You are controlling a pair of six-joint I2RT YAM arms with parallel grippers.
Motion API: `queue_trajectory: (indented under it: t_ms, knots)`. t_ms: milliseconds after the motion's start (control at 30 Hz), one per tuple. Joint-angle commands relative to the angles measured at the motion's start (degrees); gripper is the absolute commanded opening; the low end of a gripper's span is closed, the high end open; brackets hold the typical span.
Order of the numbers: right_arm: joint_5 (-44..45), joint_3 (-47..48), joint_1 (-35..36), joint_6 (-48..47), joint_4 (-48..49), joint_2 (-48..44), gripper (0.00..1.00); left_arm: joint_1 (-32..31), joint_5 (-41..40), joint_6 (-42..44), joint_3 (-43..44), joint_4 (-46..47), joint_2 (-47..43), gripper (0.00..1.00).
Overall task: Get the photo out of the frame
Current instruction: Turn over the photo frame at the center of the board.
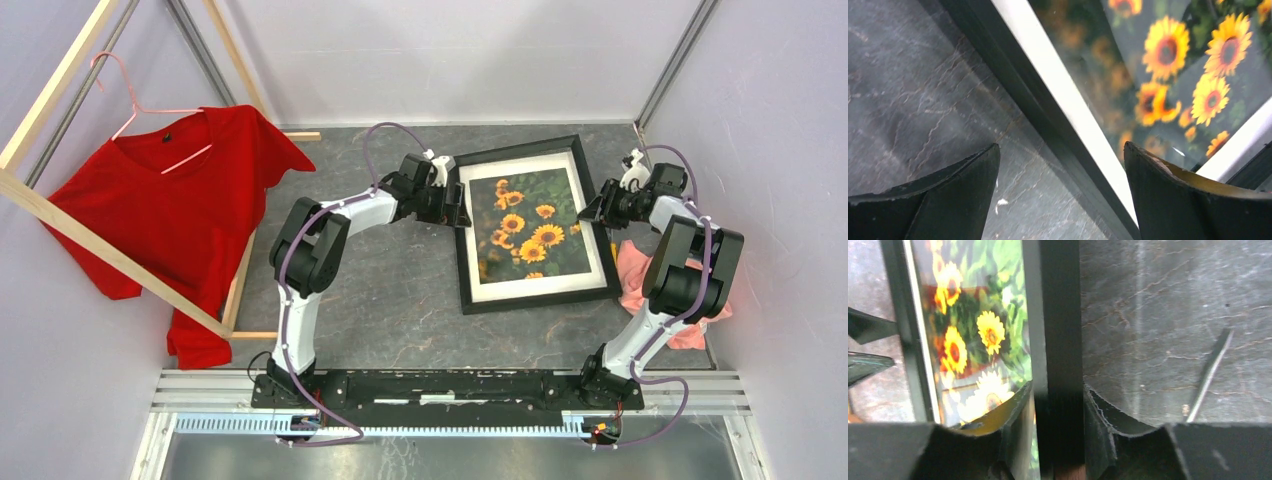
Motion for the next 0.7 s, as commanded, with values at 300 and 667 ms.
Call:
queue_trajectory:
  t_ms: [300, 667]
  knots:
    - [3.78, 0.8, -0.79, -2.52, 3.11, 0.09, 0.55, -2.82, -5.39, -3.33, 6.72, -2.77, 4.89, 0.92]
    - [13.74, 0.31, 1.09, -5.84, 3.27, -1.39, 0.66, -2.77, -5.69, -4.26, 6.69, -3.55, 6.59, 0.81]
